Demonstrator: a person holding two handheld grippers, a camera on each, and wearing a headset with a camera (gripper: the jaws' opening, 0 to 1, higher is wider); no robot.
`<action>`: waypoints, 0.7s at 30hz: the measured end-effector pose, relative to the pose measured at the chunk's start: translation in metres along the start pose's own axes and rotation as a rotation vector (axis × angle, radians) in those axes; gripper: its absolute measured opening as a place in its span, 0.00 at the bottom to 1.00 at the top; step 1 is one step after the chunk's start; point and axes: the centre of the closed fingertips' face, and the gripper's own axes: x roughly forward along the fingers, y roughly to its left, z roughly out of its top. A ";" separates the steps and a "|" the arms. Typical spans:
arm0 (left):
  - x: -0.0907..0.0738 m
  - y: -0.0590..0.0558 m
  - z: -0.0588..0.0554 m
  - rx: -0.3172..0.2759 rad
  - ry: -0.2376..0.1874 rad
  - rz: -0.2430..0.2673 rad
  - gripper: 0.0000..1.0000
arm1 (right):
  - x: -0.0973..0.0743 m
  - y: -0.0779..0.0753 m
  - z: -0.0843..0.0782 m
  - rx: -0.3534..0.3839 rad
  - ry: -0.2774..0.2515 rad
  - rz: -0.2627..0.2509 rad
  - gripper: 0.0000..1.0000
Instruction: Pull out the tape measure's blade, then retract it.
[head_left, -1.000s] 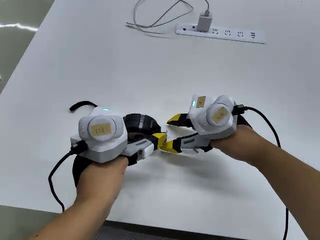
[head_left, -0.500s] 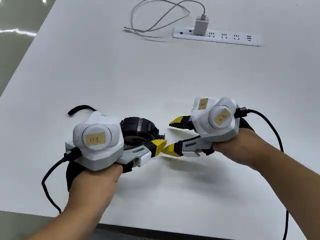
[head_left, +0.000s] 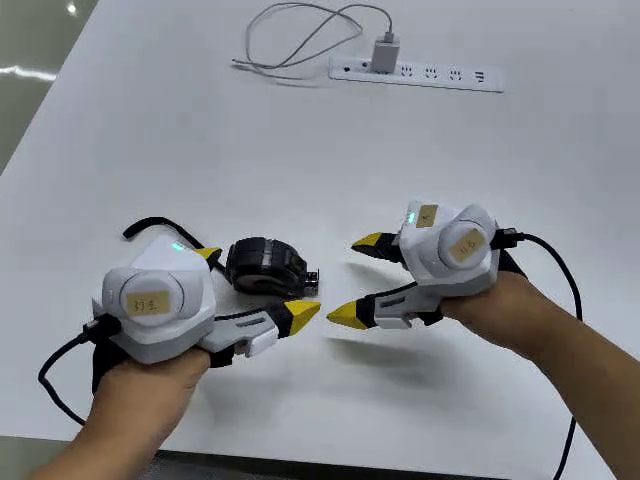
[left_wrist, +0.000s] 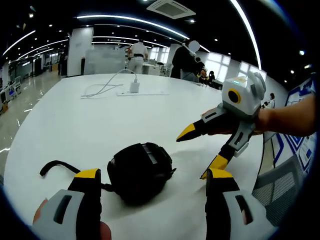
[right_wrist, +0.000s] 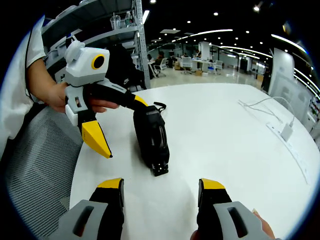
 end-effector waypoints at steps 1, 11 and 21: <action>-0.001 -0.001 0.001 0.004 -0.002 -0.008 0.86 | -0.002 0.000 0.001 0.003 -0.006 -0.003 0.59; -0.015 0.003 -0.002 0.065 0.017 -0.049 0.89 | -0.019 0.004 -0.006 0.048 -0.030 -0.044 0.72; -0.032 0.009 -0.002 0.111 0.029 -0.073 0.94 | -0.035 0.003 -0.007 0.080 -0.054 -0.094 0.86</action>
